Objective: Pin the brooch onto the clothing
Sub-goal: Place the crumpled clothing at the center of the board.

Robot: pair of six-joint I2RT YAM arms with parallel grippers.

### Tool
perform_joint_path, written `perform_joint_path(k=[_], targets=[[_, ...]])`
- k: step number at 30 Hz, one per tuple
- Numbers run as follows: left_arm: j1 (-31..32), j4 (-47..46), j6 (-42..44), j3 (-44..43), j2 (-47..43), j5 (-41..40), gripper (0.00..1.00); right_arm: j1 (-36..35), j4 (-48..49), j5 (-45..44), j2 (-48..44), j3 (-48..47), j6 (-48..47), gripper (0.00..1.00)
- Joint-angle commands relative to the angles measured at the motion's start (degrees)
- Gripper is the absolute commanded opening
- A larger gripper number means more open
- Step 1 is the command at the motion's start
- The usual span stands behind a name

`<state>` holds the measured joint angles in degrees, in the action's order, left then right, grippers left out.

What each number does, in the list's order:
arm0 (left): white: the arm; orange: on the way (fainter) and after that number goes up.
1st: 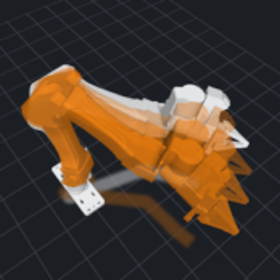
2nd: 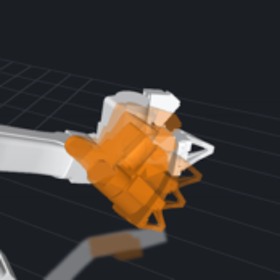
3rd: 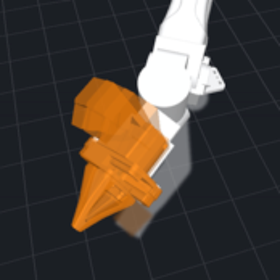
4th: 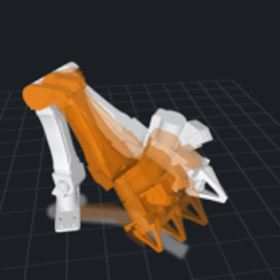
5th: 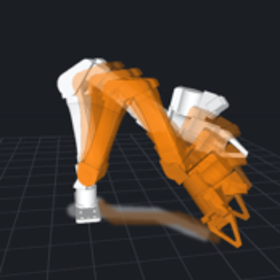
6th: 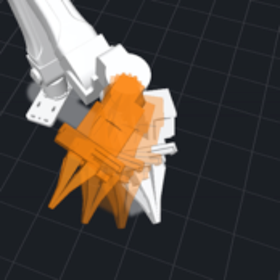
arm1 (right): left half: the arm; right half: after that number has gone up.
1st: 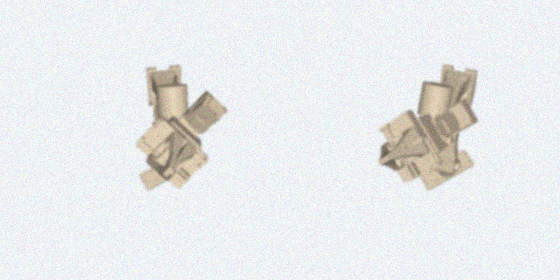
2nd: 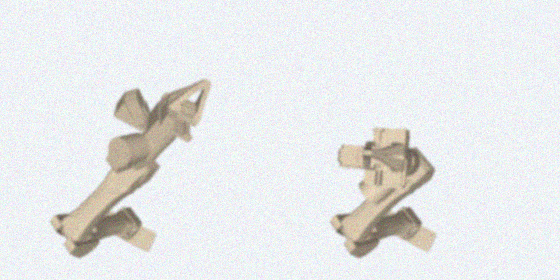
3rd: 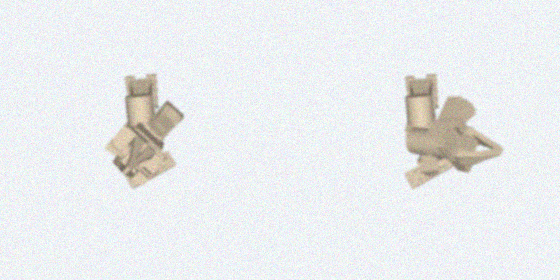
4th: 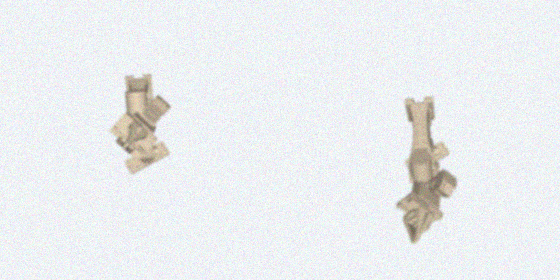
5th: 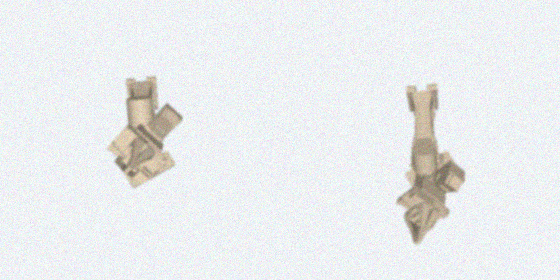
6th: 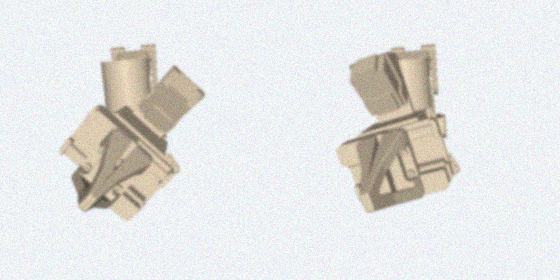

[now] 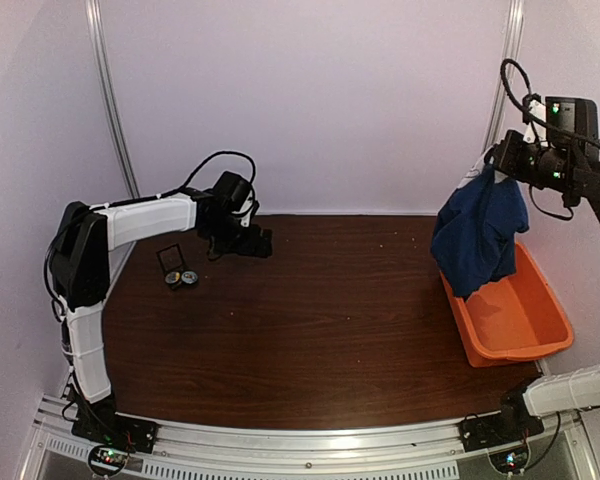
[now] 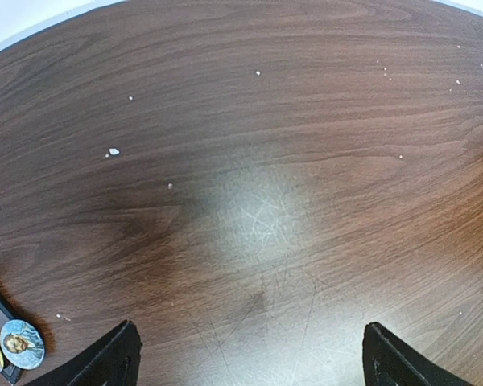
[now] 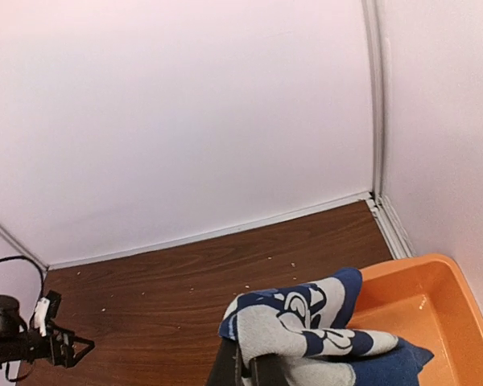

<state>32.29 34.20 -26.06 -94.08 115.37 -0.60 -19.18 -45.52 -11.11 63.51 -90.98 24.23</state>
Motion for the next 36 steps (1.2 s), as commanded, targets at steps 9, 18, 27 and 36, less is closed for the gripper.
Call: perform_joint_path(k=[9,18,27,36], targets=[[-0.39,-8.55,1.06,5.1,-6.99,2.18,0.98,-21.73,4.44,4.15,9.63,-13.97,-10.4,0.0],[-0.39,-12.91,1.78,7.86,-10.55,3.92,0.98,-26.78,7.65,7.18,13.65,-14.24,-12.0,0.0],[-0.39,-13.65,2.06,8.04,-11.21,5.52,0.98,-27.75,9.57,1.99,14.8,-6.99,-11.39,0.0],[-0.39,-13.96,1.98,8.38,-11.35,6.0,0.98,-27.6,11.46,-3.6,13.51,6.99,-8.58,0.0]])
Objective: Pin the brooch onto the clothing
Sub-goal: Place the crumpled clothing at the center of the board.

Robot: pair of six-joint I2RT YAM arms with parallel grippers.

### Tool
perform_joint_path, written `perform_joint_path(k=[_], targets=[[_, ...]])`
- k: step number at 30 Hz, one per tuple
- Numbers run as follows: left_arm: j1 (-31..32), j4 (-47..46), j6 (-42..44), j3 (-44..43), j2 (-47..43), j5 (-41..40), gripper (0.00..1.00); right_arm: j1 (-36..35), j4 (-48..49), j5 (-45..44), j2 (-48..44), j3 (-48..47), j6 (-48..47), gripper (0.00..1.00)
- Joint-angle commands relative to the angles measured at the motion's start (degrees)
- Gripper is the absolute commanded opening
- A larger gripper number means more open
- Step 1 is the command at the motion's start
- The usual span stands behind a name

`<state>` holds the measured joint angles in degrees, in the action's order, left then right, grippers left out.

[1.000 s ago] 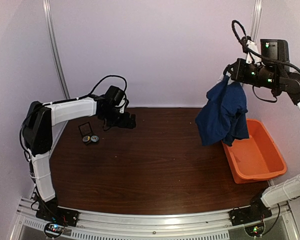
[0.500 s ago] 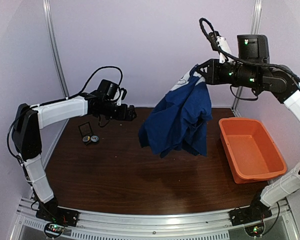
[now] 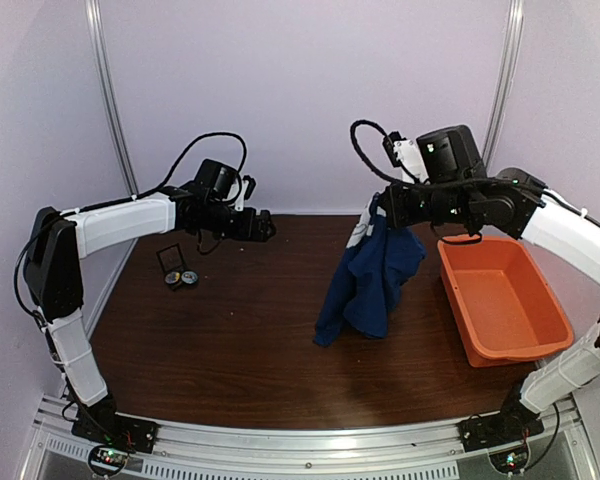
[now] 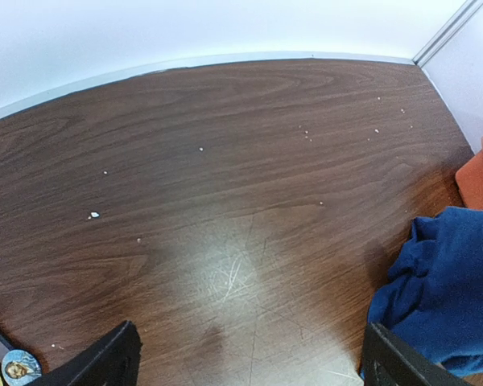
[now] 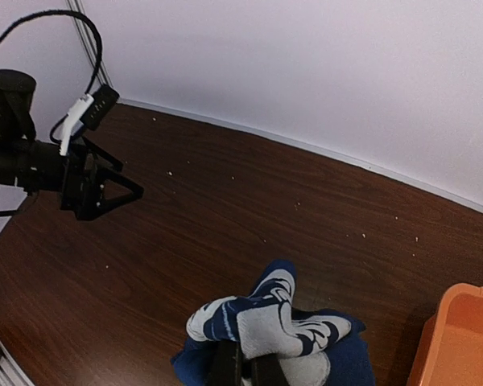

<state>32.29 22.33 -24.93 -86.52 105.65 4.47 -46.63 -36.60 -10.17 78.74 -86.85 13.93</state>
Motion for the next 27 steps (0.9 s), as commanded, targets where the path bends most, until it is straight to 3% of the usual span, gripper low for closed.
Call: perform_joint_path(k=[1,7,27], targets=[[-0.39,-2.04,0.85,0.79,-1.6,0.95,0.98,-0.13,2.33,-5.44,-1.79,3.51,1.91,0.0],[-0.39,-2.13,0.68,0.9,-1.54,0.9,0.98,-0.04,-1.0,-11.97,-1.23,6.49,3.78,0.0],[-0.39,-2.45,0.58,1.0,-0.81,1.34,0.98,0.57,1.01,-12.95,-4.74,13.73,5.78,0.0]])
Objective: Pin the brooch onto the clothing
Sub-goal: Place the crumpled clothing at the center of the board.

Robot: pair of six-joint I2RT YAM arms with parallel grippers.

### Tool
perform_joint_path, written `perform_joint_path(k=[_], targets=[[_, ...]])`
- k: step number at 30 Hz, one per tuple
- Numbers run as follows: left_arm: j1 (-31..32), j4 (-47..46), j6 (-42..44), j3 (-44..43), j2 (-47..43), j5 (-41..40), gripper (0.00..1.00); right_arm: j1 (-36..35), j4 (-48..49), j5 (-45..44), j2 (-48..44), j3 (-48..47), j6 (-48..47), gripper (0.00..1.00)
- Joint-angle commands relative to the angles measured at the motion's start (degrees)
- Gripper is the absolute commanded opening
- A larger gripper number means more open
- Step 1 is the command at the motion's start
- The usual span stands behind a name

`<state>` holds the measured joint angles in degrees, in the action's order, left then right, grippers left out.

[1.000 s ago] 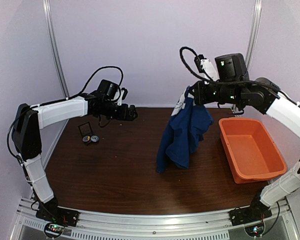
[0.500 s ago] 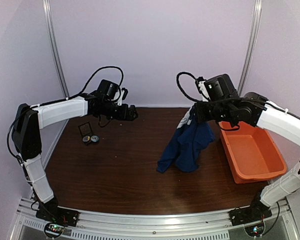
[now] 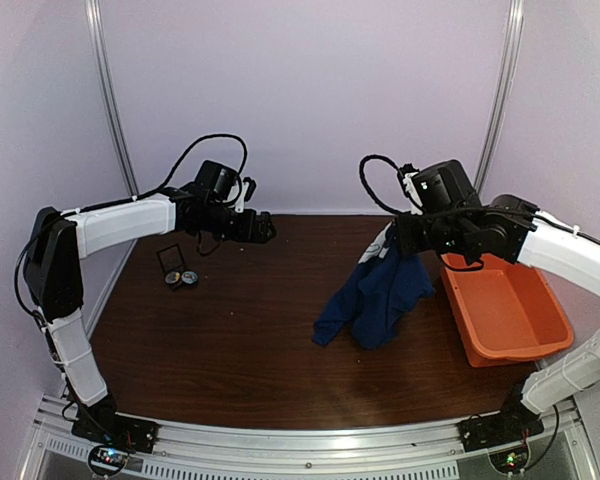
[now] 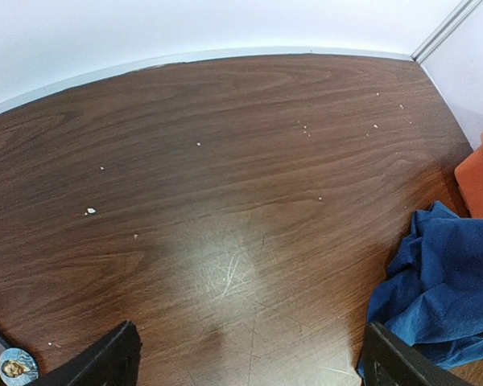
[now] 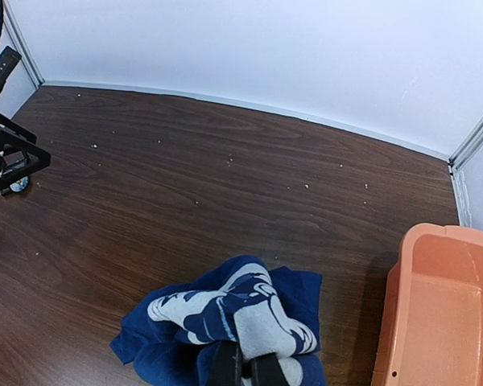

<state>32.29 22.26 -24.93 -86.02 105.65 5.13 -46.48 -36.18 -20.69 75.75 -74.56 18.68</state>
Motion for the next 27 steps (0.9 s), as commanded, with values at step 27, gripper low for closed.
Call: perform_joint_path(k=[27], targets=[[0.5,-2.88,-0.03,0.61,-0.3,3.66,0.98,0.86,4.05,2.0,-3.56,6.0,2.15,0.0]])
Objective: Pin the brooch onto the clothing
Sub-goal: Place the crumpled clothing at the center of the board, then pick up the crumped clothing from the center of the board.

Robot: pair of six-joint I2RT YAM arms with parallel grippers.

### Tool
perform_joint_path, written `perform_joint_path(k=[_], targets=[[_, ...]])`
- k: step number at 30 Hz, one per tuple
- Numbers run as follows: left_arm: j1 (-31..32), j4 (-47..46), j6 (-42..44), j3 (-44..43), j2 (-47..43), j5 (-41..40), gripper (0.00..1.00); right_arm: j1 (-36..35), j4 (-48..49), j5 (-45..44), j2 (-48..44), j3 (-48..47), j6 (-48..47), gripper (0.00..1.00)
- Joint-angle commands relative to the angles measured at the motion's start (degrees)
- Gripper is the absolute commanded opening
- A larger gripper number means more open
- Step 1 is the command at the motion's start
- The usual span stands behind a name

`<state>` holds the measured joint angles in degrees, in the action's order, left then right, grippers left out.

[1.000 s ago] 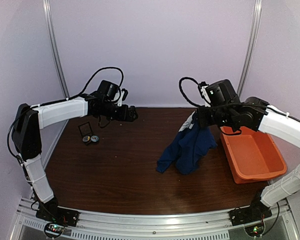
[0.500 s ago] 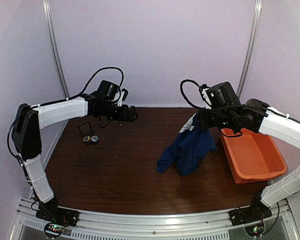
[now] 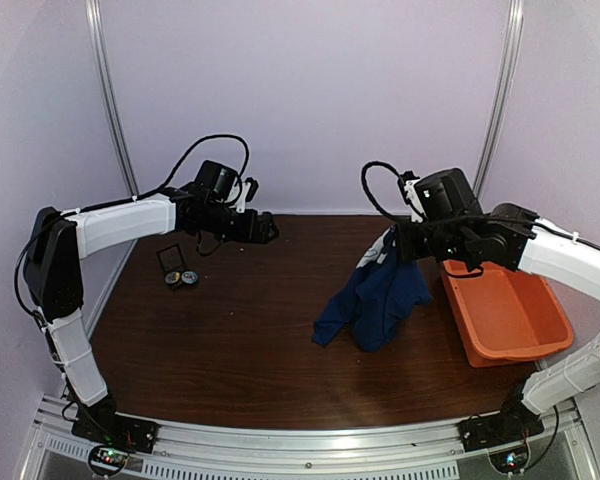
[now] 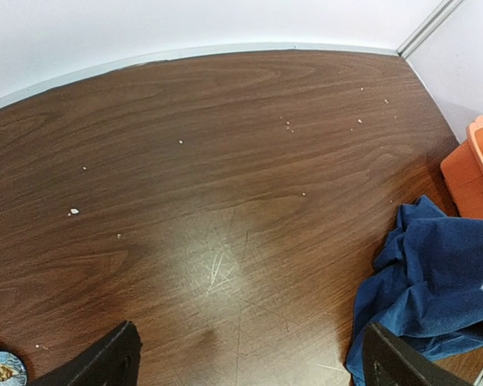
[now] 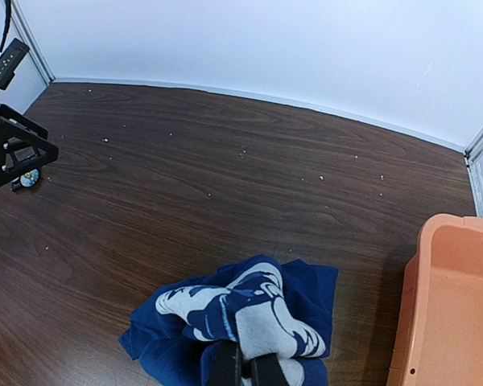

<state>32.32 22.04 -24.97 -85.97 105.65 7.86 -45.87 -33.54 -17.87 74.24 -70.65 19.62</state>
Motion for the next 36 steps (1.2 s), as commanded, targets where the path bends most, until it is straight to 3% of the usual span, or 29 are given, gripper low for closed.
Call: perform_joint_path(k=[1,10,16,23,36], targets=[[0.55,-2.64,0.01,0.55,-0.21,0.93,0.98,0.25,1.84,-0.83,-2.41,3.04,1.53,0.0],[1.75,-7.22,-0.12,3.53,0.66,4.5,0.98,0.42,1.14,-2.24,-5.13,7.43,3.41,0.01],[7.91,-12.15,3.24,6.91,2.18,4.69,0.98,0.69,2.67,-1.98,-8.33,12.29,5.85,0.02],[12.48,-13.42,6.29,6.42,6.0,10.21,0.98,1.22,1.64,-3.34,-7.76,14.17,6.09,0.04],[17.6,-8.52,14.36,4.54,12.49,4.26,0.98,8.7,1.11,-0.56,-6.61,13.44,6.14,0.04]])
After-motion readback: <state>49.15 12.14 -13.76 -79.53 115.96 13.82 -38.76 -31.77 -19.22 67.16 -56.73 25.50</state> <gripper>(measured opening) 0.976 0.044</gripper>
